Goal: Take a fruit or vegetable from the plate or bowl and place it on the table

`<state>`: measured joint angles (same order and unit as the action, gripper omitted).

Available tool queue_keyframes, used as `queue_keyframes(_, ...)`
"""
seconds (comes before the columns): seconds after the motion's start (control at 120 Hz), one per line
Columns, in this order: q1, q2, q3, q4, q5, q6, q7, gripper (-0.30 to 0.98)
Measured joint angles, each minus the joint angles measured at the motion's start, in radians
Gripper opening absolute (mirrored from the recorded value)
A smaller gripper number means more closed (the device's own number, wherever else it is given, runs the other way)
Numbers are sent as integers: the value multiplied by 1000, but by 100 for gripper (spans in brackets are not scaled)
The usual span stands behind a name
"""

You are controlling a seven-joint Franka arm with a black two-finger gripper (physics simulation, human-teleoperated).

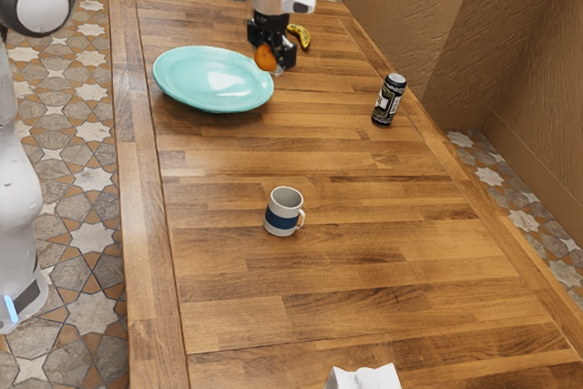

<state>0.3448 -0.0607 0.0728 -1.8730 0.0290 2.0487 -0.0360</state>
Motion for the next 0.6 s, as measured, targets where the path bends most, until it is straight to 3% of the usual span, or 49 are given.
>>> queue_keyframes(0.125, -36, 56, -47, 56, -2, -10, 0, 26)
queue_keyframes(0.4, -188, 73, -54, 82, -3, -19, -1, 26)
queue_keyframes(0.492, -228, 70, -53, 81, -6, -18, 4, 46)
queue_keyframes(0.6, -268, 62, -54, 77, -9, -20, 10, 58)
